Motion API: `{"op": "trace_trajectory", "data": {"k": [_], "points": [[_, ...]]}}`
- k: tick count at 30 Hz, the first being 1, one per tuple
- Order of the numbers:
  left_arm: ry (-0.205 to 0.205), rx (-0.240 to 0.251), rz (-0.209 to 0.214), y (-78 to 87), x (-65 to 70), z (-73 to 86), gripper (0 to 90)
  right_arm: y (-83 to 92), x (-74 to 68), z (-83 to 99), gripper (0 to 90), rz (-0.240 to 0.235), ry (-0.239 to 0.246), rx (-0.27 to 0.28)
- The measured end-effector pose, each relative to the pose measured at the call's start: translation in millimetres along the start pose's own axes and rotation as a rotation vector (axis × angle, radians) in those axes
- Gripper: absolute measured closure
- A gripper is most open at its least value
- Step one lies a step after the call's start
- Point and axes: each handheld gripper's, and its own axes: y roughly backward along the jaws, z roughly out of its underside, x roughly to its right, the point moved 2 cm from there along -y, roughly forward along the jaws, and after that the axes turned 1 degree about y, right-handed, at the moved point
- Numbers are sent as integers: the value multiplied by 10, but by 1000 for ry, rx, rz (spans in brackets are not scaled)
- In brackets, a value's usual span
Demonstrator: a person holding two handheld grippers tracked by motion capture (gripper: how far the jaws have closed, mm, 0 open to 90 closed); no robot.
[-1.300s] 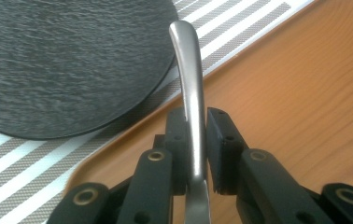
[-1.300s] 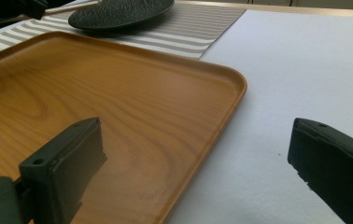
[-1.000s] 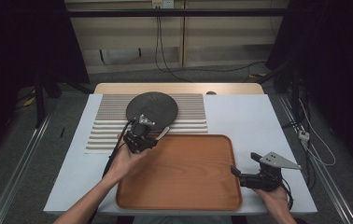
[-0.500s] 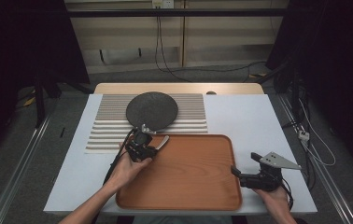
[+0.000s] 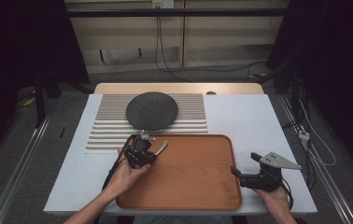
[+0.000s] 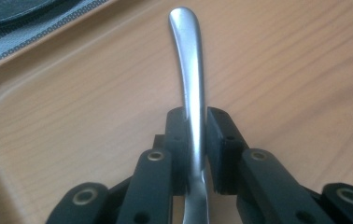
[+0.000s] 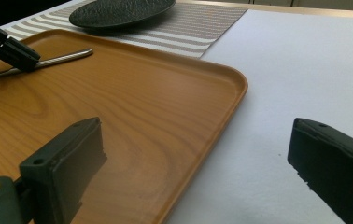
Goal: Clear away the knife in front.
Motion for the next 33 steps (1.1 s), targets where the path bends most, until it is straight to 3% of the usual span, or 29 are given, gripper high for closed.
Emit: {"op": "trace_trajectory", "data": {"k": [5, 18, 23, 25, 26, 27, 28, 31, 33], "points": [[6, 10, 32, 38, 22, 72, 795, -18, -10, -6, 36, -1, 1, -1], [6, 24, 51, 101, 28, 177, 767, 4, -13, -6, 36, -2, 18, -2], [-26, 30, 50, 101, 24, 173, 611, 0, -15, -6, 36, -10, 15, -3], [3, 75, 48, 112, 9, 159, 499, 1, -13, -3, 36, -13, 16, -1], [35, 98, 68, 116, -15, 148, 430, 1, -10, -2, 36, -15, 14, -1], [46, 112, 73, 118, -40, 135, 289, 3, -6, -1, 36, -16, 11, 2], [47, 120, 50, 114, -51, 129, 289, 3, -6, -1, 36, -16, 11, 2], [60, 116, 71, 85, -94, 121, 141, 6, -2, 1, 36, -16, 4, 4], [59, 121, 86, 89, -100, 119, 92, 5, -2, 1, 36, -17, 1, 5]]}}
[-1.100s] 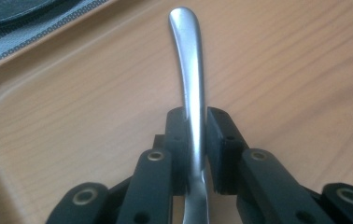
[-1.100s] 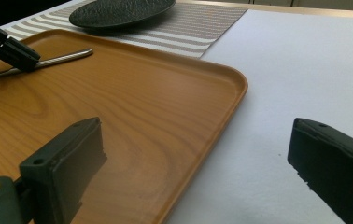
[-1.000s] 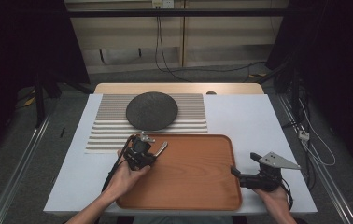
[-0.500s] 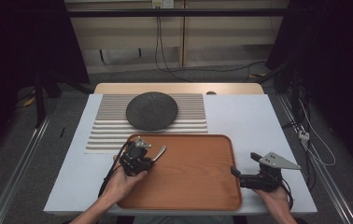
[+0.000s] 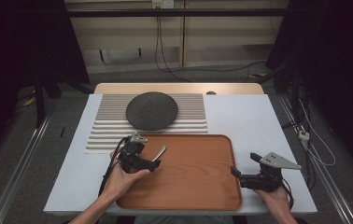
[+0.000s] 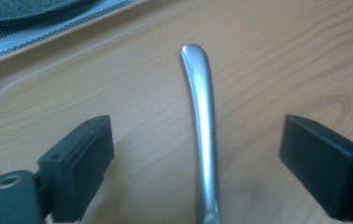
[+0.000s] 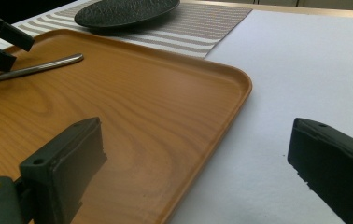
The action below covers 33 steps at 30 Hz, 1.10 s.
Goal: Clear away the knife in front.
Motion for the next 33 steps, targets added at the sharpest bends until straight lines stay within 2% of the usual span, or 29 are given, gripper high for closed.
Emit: {"op": "trace_trajectory", "data": {"k": [1, 3, 5, 8, 10, 11, 14, 16, 17, 18, 19, 26, 30, 33], "points": [[-15, 8, -10, 4, 13, -3, 92, 0, -1, -1, 36, 0, -2, 0], [-44, 15, -2, 46, 27, -14, 96, 4, -3, -1, 36, 0, 8, 1], [-53, 53, 71, 72, 65, -14, 116, 7, -3, -1, 36, 0, 6, 0], [-119, 63, 69, 82, 130, -7, 220, 7, -1, -2, 36, 1, 8, -1], [-162, 77, 42, 89, 183, 9, 340, 9, -2, -5, 36, 0, 12, -3], [-179, 75, 42, 87, 208, 11, 388, 12, -7, -9, 36, 4, 14, -2], [-188, 65, 61, 64, 245, 17, 604, 19, -31, -12, 37, -5, 5, 1], [-173, 76, 92, 31, 262, 12, 783, 17, -32, -8, 37, -5, 8, -1], [-180, 69, 100, 13, 276, 5, 838, 15, -31, -10, 36, -5, 8, -3], [-195, 64, 87, -1, 292, -1, 893, 14, -31, -13, 36, -2, 1, -1], [-204, 57, 72, -13, 306, -6, 900, 14, -26, -11, 36, -1, 4, -3], [-232, -14, 39, -111, 309, 17, 900, 25, -25, -9, 36, 0, -1, 3], [-222, -24, 2, -121, 259, 33, 900, 26, -29, -10, 36, -2, 3, 2], [-213, -32, 0, -104, 214, 36, 900, 23, -28, -11, 36, -4, 9, 2]]}}
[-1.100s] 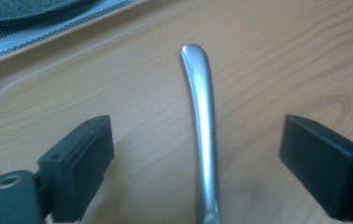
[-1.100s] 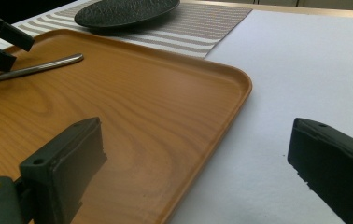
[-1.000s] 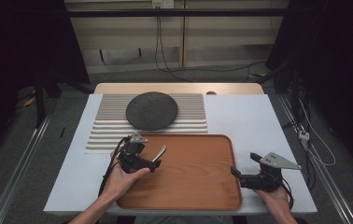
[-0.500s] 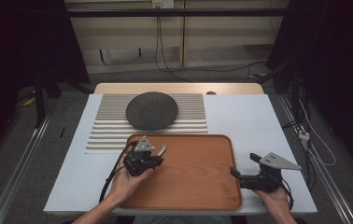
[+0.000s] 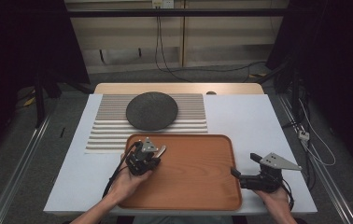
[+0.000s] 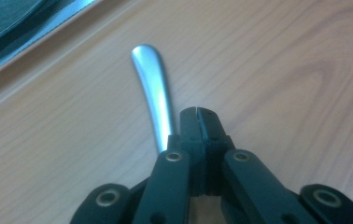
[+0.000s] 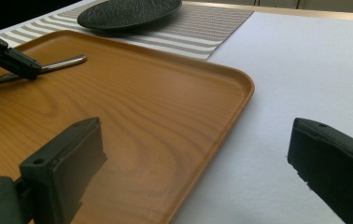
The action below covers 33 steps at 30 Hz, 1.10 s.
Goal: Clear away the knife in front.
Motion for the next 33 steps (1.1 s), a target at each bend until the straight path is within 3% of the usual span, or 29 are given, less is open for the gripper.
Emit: {"op": "trace_trajectory", "data": {"k": [3, 11, 25, 33], "points": [[-6, -19, -29, 17, 13, 1, 900, -4, 3, -1, 36, 5, -3, -1], [4, -40, -49, 46, 16, 18, 900, 1, 0, 1, 36, 4, -3, 0], [9, -48, -51, 74, -52, 40, 900, -8, -5, 5, 36, 7, 4, -9], [13, -53, -72, 76, -78, 41, 900, -13, 2, 6, 37, 11, -8, -9]]}}
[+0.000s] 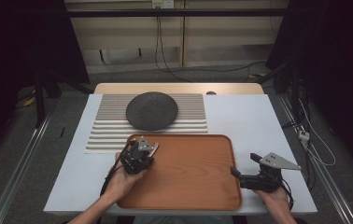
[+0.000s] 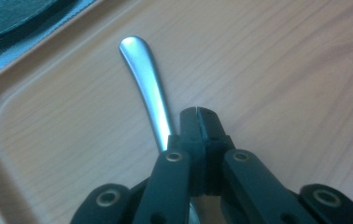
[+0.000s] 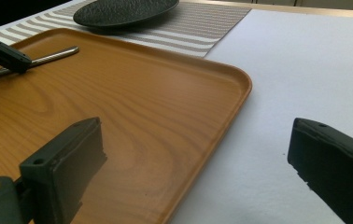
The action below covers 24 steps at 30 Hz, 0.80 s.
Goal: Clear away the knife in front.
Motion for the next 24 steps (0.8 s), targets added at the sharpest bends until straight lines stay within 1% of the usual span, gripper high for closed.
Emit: {"op": "trace_trajectory", "data": {"k": [1, 2, 3, 4, 5, 12, 16, 22, 23, 24], "points": [[10, 7, 0, -4, 0, 0, 900, -2, 1, 1, 36, -2, 4, -1], [10, 5, -5, -2, -4, 0, 900, -2, 0, -1, 36, -1, 4, -1], [0, -2, -7, 1, -12, 0, 900, -3, 0, -2, 36, -1, 5, 0], [-2, -2, -12, 3, -18, 0, 900, -4, 1, 0, 36, -3, 6, -1], [-4, -4, -7, 4, -23, 0, 900, -6, 2, 1, 36, -4, 6, -1], [6, -1, -11, 2, -35, 3, 900, 2, 3, 0, 36, 0, 6, 2], [11, -5, -6, 0, -45, -1, 900, 6, 9, 1, 36, 0, 7, 1], [-13, -28, -10, 4, -49, -17, 900, 5, 22, 1, 36, 1, 5, -2], [-3, -25, -9, 4, -57, -13, 900, 7, 24, 1, 36, 1, 5, -1], [-2, -22, -9, 4, -58, -9, 900, 7, 23, 2, 36, 6, 6, -2]]}}
